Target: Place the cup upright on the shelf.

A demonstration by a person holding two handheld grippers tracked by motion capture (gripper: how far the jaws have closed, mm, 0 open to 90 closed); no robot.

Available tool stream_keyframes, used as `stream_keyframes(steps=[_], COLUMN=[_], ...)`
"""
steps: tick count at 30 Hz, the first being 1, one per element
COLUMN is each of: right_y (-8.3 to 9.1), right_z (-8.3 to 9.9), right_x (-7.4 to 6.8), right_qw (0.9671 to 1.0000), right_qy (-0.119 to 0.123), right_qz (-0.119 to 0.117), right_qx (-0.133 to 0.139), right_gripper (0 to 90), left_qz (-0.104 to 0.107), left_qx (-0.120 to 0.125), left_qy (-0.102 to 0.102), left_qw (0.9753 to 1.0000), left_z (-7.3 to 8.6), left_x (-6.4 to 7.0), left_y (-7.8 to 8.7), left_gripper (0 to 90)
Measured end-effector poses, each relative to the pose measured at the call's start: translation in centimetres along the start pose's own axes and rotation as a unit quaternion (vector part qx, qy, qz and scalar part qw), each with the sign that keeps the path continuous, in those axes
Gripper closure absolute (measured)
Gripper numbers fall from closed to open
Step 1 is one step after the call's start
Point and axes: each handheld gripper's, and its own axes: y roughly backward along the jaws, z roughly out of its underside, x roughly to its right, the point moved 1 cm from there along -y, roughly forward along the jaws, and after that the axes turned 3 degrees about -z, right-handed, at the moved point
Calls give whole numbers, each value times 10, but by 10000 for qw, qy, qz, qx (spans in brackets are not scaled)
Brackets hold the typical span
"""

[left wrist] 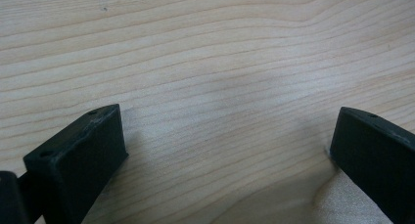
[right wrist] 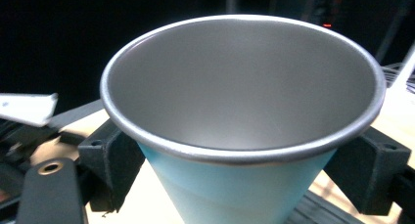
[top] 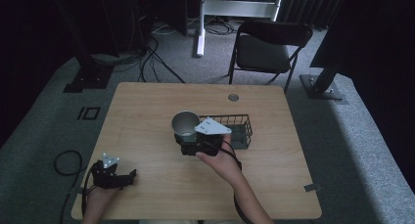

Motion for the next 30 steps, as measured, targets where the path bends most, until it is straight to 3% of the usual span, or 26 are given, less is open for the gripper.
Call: stream_keyframes(steps=[8, 15, 23, 26, 30], right_y=[11, 19, 25, 25, 24], right_z=[-3, 3, 17, 25, 37], right_x=[26, 53, 83, 93, 103], right_qw=[9969, 9928, 9823, 9783, 9754], right_qy=[-116, -193, -463, -564, -696], right_qz=[771, 1177, 1816, 1995, 2087], right_qx=[142, 53, 33, -17, -146], right_gripper=[152, 152, 152, 152, 152], left_qz=[-1, -1, 1, 0, -4], left_qx=[-2, 1, -3, -2, -8], left_qy=[-1, 2, 5, -1, -5], left_qw=[10000, 10000, 10000, 10000, 10000], left_z=[0, 0, 0, 0, 0], left_x=[0, 0, 0, 0, 0], left_y=[0, 0, 0, 0, 0], left_gripper=[5, 5, 5, 5, 5])
